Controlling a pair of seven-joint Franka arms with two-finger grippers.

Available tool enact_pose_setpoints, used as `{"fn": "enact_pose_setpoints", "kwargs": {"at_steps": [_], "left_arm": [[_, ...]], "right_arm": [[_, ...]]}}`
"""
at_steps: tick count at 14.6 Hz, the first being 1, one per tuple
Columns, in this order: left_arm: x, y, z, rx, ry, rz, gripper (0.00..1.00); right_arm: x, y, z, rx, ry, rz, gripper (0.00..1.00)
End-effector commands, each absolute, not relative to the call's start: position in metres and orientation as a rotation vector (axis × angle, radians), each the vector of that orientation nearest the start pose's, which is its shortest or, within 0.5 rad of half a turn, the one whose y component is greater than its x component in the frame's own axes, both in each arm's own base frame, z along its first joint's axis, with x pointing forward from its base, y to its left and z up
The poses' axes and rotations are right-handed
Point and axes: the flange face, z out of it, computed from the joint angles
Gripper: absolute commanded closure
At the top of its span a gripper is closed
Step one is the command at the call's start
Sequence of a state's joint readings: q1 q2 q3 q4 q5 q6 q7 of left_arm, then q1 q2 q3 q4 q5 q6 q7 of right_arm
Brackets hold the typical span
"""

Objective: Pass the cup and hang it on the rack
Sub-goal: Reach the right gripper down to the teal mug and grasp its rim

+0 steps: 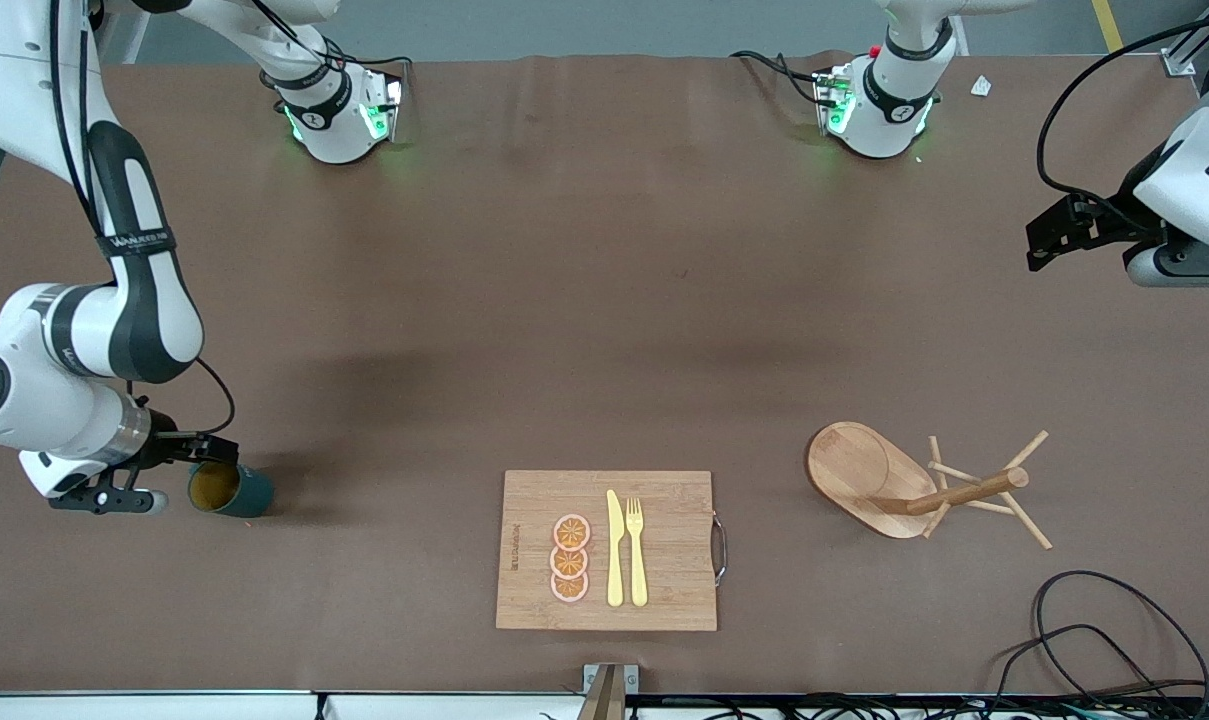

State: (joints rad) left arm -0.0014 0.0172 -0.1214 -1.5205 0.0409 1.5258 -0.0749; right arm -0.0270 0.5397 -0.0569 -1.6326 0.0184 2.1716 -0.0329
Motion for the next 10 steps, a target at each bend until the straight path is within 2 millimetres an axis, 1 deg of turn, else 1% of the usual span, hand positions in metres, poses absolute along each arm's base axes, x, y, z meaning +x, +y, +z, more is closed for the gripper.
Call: {"fn": "enact_pose_setpoints", "kwargs": {"at_steps": [1,2,4,6,10], "left_arm": [[0.552,-0.060,0.642,-3.114,0.082,-0.009,0.00],[0.552,-0.060,0.642,-3.112,0.081,-0.009,0.00],[0.553,-0.058,0.641,-3.115,0.075,-0.008,0.00],[0.553,-0.059,0.642,-3.116,0.072,-0.018,0.00],[0.553,-0.059,0.645,-3.108,0.062,-0.031,0.00]], "right_arm": [[0.689,-0.051,0.289,-3.132,0.116,-0.016,0.00],[0.690,-0.048,0.280,-3.130,0.109,-0.026,0.00],[0.693,-0.040,0.270,-3.132,0.091,-0.033,0.00],[0.696,-0.035,0.267,-3.134,0.079,-0.073,0.00],[0.699,-0.031,0.256,-3.140,0.049,-0.112,0.00]]}}
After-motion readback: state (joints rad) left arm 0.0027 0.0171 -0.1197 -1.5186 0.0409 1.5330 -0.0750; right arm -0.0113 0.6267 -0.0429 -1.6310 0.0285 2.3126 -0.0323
